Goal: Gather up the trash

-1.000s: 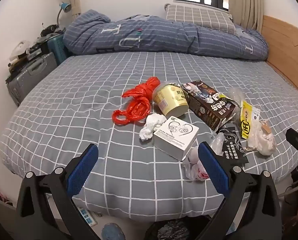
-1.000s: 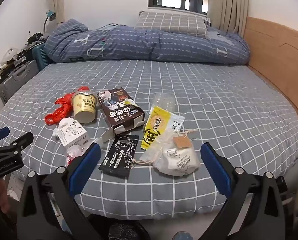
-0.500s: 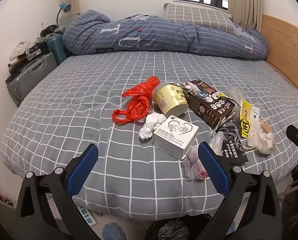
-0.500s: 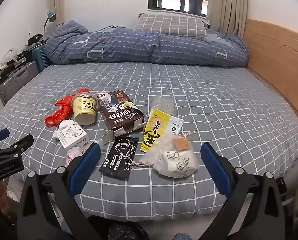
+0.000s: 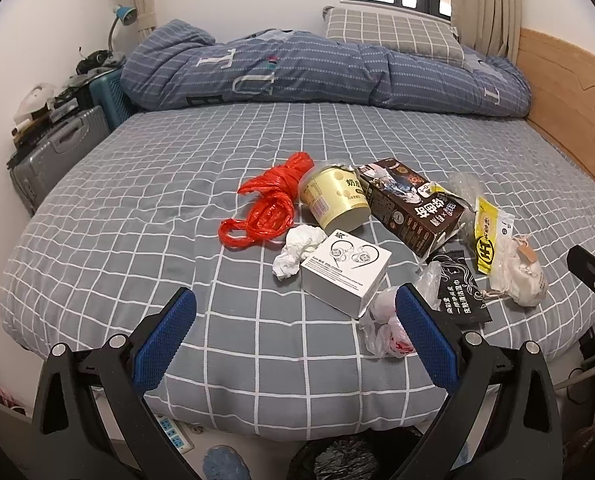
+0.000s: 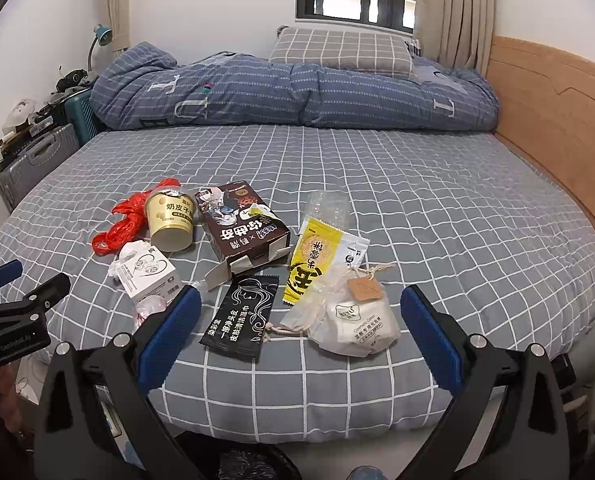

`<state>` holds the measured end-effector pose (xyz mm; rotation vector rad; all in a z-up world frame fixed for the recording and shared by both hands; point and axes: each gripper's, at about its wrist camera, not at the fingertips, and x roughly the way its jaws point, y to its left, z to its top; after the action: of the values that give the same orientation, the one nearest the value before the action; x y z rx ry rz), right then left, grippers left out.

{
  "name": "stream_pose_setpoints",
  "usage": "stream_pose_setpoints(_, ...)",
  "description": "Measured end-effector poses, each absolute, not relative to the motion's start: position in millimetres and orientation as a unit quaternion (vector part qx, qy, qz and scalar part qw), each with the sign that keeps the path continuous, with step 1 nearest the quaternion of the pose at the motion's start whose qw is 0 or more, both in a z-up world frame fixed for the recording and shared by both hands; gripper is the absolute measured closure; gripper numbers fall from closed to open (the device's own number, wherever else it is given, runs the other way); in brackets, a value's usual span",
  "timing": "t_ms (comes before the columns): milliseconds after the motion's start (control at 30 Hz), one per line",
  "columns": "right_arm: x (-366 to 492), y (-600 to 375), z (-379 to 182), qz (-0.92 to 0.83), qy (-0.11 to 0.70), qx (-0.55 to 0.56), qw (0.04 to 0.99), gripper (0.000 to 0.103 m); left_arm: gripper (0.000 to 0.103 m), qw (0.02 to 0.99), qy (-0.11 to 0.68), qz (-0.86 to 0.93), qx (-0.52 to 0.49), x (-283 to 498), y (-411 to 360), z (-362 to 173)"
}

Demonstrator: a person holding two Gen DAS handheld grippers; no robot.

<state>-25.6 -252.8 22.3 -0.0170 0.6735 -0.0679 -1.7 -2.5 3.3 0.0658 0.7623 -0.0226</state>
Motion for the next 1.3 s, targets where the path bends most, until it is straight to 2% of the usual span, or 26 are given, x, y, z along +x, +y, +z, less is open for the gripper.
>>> stream_pose_setpoints(1300, -21.7, -252.5, 18.7, -0.031, 0.331, -0.011, 0.943, 0.007, 0.006, 0.929, 0.37, 0.002, 0.025, -2.5, 5.0, 6.9)
